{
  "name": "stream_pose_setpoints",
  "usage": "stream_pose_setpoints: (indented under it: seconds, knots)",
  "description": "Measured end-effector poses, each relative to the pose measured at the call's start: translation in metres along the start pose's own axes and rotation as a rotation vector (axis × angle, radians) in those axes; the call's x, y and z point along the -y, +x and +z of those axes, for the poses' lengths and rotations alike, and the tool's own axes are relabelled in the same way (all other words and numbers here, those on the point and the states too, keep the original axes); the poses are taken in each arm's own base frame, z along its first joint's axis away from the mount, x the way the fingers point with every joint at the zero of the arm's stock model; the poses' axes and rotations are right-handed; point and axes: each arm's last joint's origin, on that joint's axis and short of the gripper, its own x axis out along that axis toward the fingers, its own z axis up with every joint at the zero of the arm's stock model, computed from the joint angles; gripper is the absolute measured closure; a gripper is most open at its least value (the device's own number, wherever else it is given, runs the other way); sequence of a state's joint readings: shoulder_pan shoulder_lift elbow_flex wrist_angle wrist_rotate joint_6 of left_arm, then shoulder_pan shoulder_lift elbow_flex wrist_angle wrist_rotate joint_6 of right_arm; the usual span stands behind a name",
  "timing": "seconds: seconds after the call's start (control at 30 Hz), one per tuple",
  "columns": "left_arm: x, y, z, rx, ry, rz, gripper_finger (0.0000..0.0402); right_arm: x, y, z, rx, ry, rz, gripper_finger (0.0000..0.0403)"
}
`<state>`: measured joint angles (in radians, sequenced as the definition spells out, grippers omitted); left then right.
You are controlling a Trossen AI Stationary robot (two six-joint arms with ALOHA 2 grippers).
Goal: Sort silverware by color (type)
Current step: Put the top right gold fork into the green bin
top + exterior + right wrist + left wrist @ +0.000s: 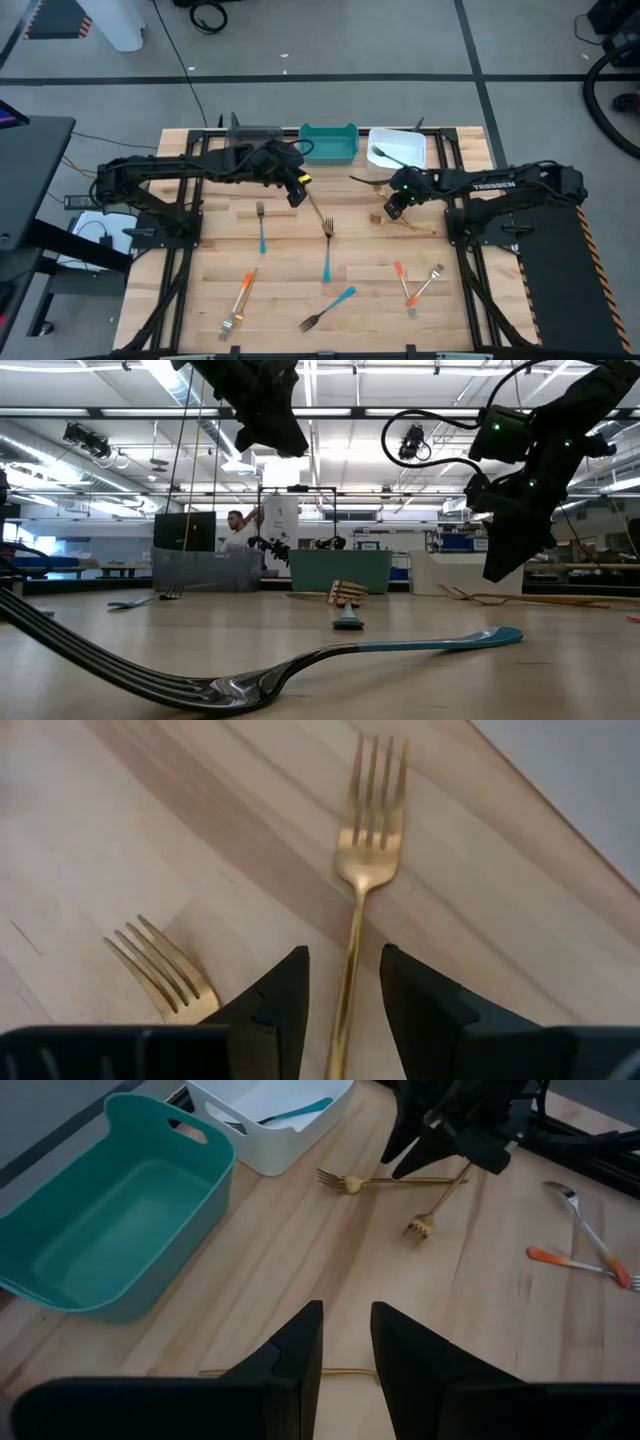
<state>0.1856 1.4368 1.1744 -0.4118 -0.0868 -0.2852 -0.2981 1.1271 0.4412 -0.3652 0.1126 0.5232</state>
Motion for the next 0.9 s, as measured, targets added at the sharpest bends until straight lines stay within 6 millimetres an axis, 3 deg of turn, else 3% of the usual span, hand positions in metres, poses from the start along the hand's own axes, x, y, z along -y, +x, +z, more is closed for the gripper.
stream_pose_setpoints:
  seconds: [0.43, 0.53, 0.67, 0.9]
  knots:
    - [-0.001, 0.000, 0.000, -0.003, 0.006, 0.002, 0.0306, -0.003, 0.034, -0.007, -0.106, -0.054, -0.109, 0.0278]
    - [-0.001, 0.000, 0.000, -0.003, 0.006, 0.003, 0.0306, -0.003, 0.034, -0.007, -0.100, -0.044, -0.120, 0.0306]
    - [-0.001, 0.000, 0.000, -0.003, 0.006, 0.007, 0.0306, -0.003, 0.031, -0.007, -0.092, -0.041, -0.119, 0.0379]
    - [-0.001, 0.000, 0.000, -0.002, 0.006, 0.008, 0.0306, -0.010, 0.025, 0.010, -0.093, -0.038, -0.075, 0.0388]
